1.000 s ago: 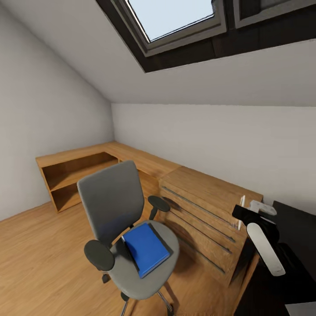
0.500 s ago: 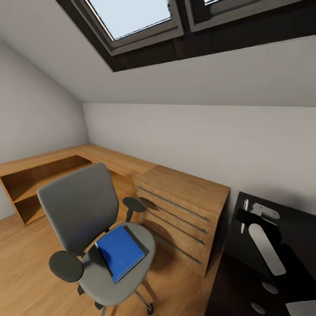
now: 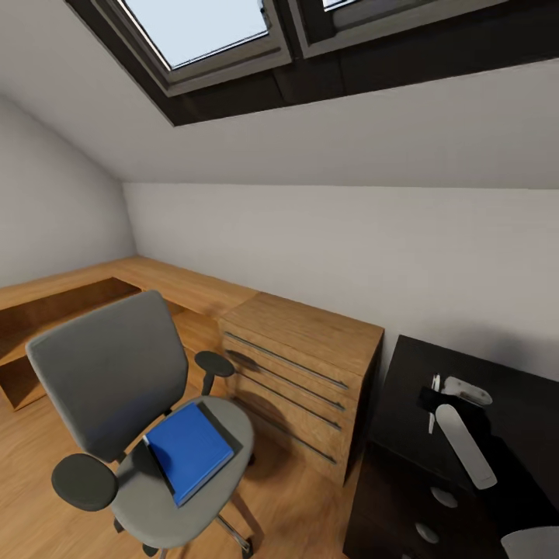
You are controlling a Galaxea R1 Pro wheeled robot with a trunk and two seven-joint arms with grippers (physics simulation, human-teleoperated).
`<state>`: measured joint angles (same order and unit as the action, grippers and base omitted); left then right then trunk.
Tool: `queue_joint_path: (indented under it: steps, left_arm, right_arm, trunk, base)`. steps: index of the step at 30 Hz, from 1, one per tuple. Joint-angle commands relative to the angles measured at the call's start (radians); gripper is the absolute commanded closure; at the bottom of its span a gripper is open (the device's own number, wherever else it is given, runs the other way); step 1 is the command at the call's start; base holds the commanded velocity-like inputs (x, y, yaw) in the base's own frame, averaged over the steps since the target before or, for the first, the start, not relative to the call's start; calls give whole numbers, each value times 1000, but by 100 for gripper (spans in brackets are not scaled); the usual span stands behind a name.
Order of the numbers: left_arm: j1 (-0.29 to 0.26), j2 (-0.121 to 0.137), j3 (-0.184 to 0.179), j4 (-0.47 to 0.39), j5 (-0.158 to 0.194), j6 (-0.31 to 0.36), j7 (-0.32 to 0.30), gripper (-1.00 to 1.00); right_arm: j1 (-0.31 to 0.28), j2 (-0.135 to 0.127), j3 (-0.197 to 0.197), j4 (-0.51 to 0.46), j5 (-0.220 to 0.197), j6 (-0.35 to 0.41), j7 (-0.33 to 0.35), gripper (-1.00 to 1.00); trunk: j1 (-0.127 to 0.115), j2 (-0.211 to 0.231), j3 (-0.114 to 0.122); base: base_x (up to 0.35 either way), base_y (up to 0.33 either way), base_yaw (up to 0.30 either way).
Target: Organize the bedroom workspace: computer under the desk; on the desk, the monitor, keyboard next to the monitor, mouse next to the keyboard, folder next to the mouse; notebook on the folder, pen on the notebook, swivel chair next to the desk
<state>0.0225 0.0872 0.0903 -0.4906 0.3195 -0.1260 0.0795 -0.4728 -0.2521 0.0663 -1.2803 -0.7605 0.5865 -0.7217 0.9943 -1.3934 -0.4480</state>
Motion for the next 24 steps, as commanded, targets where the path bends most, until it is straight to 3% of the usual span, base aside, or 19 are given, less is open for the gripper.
queue_joint_path:
  steps: [1,5,12,17,23,24]
  left_arm:
    - [1,0,-3,-2,10,-1,2,-100]
    - [1,0,-2,-2,9,-11,2,-100]
    - [1,0,-1,0,10,-92,2,-100]
    - [1,0,0,0,10,-106,2,-100]
    - [1,-1,0,0,10,-109,2,-100]
    - [1,-1,0,0,10,-109,2,-100]
  right_arm:
    - [-1,-1,3,6,-8,1,-9,100]
    - [-4,-1,3,42,-9,0,-5,100]
    - [-10,-1,3,128,-9,-3,19,100]
    - [-29,-2,3,200,-5,-7,78,100]
    - [-71,-3,3,301,-3,-13,121,100]
    - [-100,-3,3,361,-2,-16,153,100]
  trunk:
    - [0,-1,-1]
    - [0,-1,-1]
    - [0,-1,-1]
    - [0,-1,-1]
    - [0,-1,-1]
    - [0,-1,-1]
  base:
    - [0,0,0]
    - [0,0,0]
    - [0,0,0]
    - [4,0,0]
    - [237,0,0]
    - [59,0,0]
